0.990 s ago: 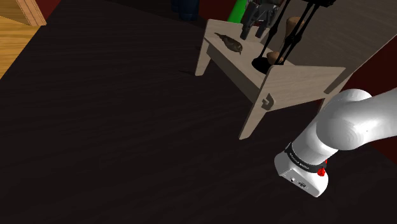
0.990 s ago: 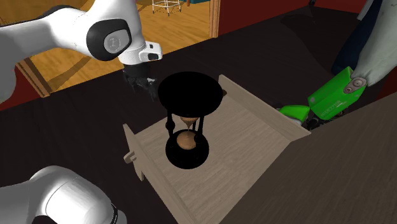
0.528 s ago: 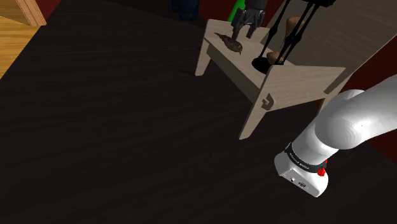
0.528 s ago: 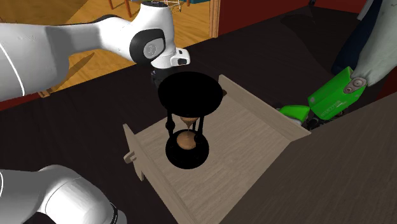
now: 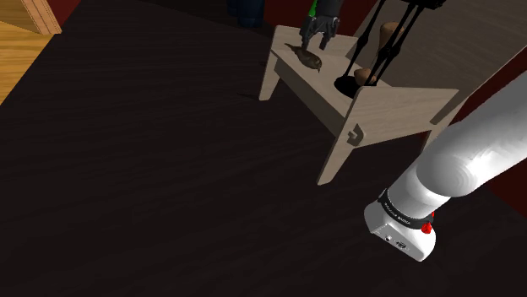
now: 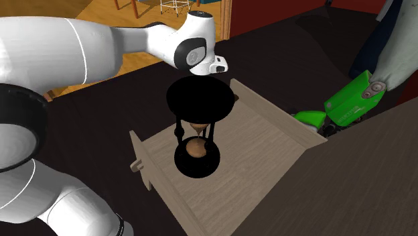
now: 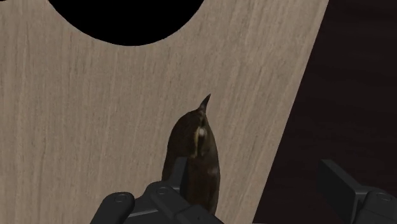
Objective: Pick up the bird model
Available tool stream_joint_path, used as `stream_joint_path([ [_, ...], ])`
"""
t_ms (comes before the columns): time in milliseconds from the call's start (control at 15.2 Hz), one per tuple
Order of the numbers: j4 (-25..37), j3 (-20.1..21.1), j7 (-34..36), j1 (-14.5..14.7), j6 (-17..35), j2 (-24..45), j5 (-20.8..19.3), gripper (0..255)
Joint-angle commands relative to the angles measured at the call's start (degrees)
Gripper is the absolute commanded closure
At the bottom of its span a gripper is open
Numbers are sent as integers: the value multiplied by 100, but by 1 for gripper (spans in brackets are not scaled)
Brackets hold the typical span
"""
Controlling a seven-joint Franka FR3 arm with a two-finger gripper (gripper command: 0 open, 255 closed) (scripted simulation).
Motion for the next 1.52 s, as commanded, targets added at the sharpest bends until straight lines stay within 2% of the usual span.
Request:
stream_joint_path([
  [0,382,-111,-138,-63,18,435,53,0],
  [264,1085,-269,-367,-200,38,1223,200,0],
  [858,627,-263,-421,-204,598,1330,244,0],
  [924,634,-263,-421,-204,598,1338,246,255],
  [1452,646,-260,-415,-201,596,1347,247,255],
])
